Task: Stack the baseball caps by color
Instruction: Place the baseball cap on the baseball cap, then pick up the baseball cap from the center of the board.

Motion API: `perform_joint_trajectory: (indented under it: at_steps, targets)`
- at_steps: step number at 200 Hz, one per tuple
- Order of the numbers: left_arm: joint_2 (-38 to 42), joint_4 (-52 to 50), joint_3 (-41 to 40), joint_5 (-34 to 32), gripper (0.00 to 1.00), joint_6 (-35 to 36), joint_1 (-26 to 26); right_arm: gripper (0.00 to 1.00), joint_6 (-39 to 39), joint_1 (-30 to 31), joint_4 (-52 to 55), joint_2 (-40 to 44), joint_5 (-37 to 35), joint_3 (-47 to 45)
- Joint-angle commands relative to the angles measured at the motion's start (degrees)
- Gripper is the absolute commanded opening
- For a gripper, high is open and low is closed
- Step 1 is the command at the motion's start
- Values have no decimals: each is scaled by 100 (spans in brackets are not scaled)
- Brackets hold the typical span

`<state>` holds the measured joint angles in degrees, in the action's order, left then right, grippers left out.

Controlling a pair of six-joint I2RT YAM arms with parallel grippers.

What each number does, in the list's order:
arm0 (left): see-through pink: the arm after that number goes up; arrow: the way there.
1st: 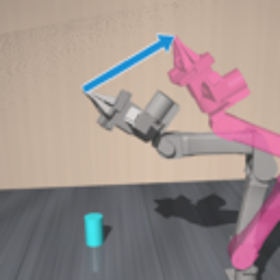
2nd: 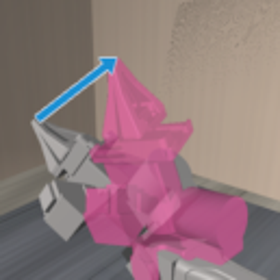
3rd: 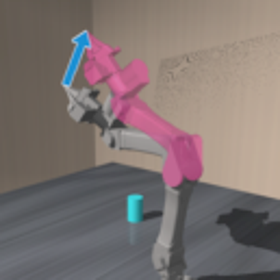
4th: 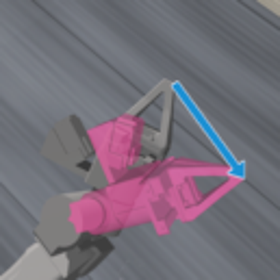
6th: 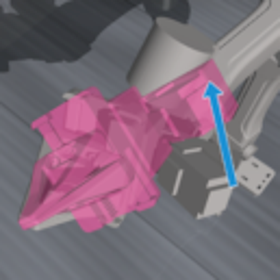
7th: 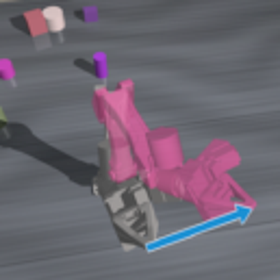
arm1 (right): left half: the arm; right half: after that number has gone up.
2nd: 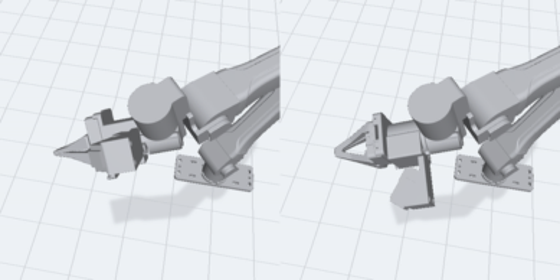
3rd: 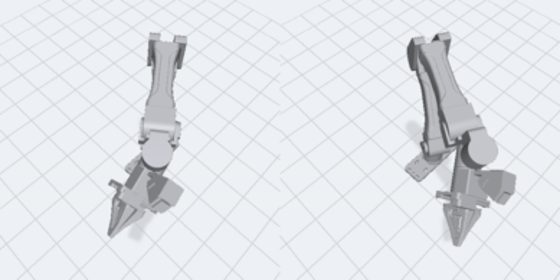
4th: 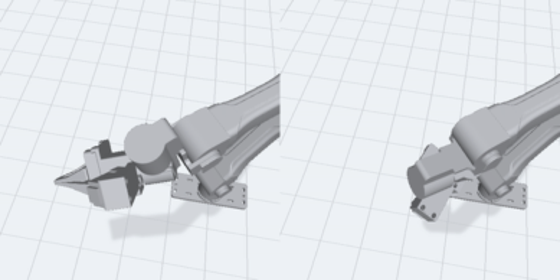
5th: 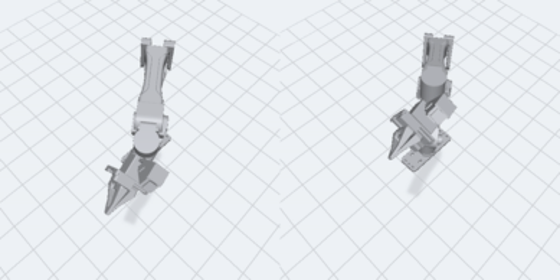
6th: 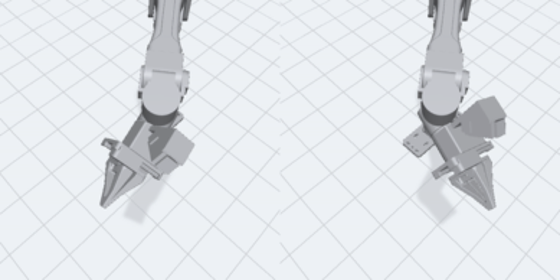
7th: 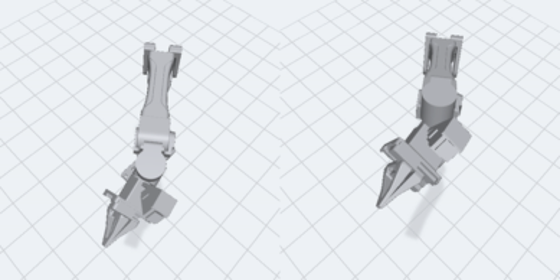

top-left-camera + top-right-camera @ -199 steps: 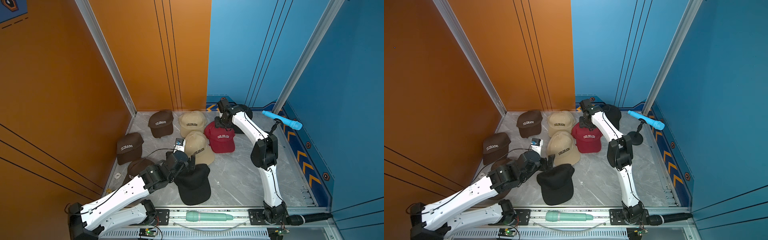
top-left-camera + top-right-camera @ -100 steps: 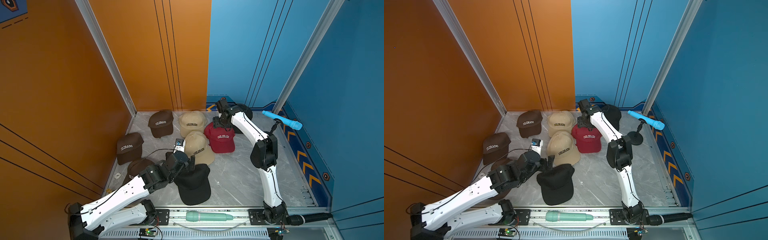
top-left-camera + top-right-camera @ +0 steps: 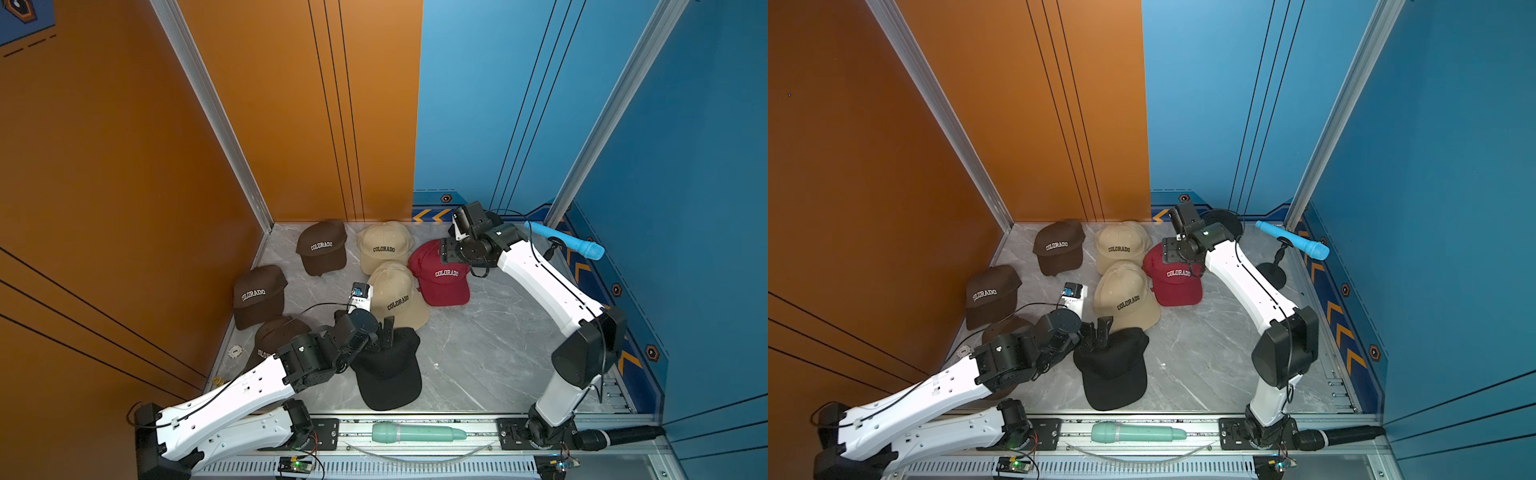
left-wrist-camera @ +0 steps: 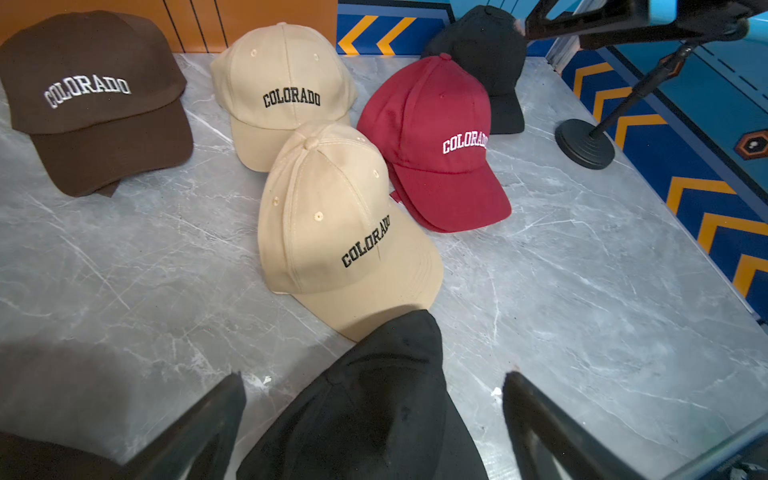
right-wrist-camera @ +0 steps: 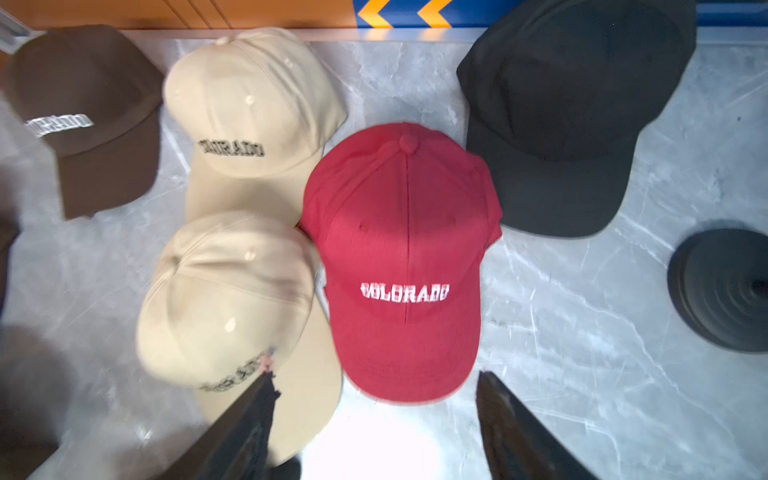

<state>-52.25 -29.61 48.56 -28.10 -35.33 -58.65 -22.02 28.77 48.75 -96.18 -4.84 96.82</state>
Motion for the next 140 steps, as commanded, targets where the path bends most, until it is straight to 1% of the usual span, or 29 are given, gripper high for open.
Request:
perform_joint_trajectory:
  at_steps: [1, 23, 47, 63, 66, 75, 99, 123, 140]
  targets:
    - [-115, -133, 144, -210, 98, -283, -192, 78, -313, 203, -141, 576, -185, -783]
    - [-396, -285, 386, -226, 99, -534, -268, 79, -487, 410, -197, 1294, -522, -1545]
    - [-707, -527, 735, -364, 100, -898, -323, 84, -709, 481, -282, 2101, -590, -2286]
    - [-985, -732, 1004, -465, 100, -1069, -252, 90, -770, 553, -380, 2618, -605, -2733]
    - [-1046, -776, 1187, -464, 100, -1104, -230, 91, -781, 558, -396, 2698, -612, -2817]
    - [-1225, -892, 1391, -430, 100, -1182, -135, 93, -818, 564, -410, 2917, -659, -2995]
    - [-1674, -942, 1722, -247, 100, -1244, 177, 100, -845, 551, -410, 3211, -680, -3229]
    - [-2106, -942, 1929, 127, 99, -1279, 644, 100, -839, 558, -425, 3196, -572, -3267]
    - [-2375, -972, 2056, 267, 98, -1268, 861, 100, -822, 553, -521, 3171, -518, -3319]
